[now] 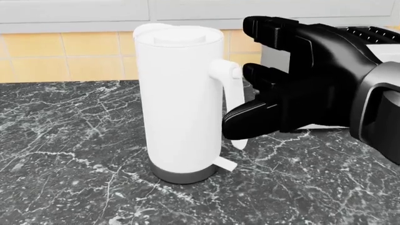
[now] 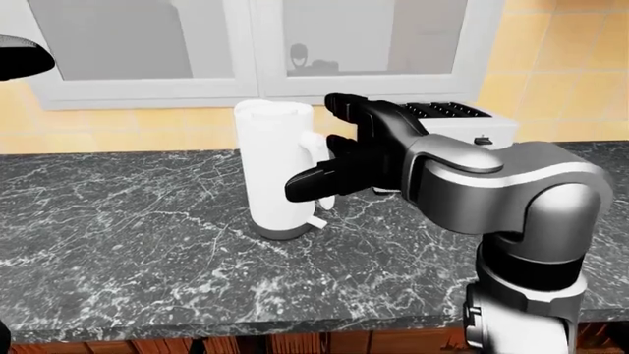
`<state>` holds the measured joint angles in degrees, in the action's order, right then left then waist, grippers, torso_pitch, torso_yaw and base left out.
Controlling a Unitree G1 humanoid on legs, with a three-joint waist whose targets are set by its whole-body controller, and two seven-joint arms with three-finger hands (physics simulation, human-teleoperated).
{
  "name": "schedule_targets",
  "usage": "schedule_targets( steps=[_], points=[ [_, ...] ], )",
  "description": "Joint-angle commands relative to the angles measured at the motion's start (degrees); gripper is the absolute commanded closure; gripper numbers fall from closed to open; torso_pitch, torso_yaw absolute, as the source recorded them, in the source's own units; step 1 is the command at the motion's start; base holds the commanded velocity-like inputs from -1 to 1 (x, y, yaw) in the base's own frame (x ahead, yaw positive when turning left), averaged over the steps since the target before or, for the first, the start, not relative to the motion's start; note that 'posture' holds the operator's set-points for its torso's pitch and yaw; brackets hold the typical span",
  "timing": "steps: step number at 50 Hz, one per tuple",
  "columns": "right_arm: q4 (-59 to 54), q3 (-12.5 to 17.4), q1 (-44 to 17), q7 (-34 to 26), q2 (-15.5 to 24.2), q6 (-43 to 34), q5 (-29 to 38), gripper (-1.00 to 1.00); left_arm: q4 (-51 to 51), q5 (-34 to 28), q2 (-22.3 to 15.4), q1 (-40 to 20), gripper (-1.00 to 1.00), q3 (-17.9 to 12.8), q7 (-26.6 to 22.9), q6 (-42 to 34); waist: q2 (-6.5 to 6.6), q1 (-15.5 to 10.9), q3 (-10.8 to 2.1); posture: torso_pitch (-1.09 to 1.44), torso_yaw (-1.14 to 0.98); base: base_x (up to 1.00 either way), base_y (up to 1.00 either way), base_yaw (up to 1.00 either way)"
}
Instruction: Press the button to open the lid of the electric kettle.
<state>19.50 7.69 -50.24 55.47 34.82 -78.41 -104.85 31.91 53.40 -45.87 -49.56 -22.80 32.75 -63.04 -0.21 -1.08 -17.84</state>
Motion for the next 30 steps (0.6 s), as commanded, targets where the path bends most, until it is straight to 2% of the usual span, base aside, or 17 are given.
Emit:
schedule_targets(
  steps=[1, 14, 30],
  points=[
    [0.5, 0.9, -1.5, 0.8, 0.6, 1.6, -0.8, -1.0, -0.1, -0.5, -0.6, -1.3, -1.0, -0.4, -0.1, 1.4, 0.16, 0.0, -0.01, -0.51, 0.0, 0.0, 0.0, 0.0],
    [1.0, 0.6, -0.9, 0.5, 0.2, 1.7, -0.6, -1.0, 0.0, 0.3, -0.8, -1.5, -1.0, -0.5, 0.4, 1.2, 0.1, 0.0, -0.02, -0.51, 0.0, 0.0, 0.0, 0.0],
    [-0.1, 0.9, -1.3, -2.6, -1.5, 0.7, 3.7, -1.0, 0.0, 0.3, -0.7, -1.7, -1.0, -0.3, 0.5, 1.2, 0.23, 0.1, -0.05, -0.51, 0.0, 0.0, 0.0, 0.0]
  ],
)
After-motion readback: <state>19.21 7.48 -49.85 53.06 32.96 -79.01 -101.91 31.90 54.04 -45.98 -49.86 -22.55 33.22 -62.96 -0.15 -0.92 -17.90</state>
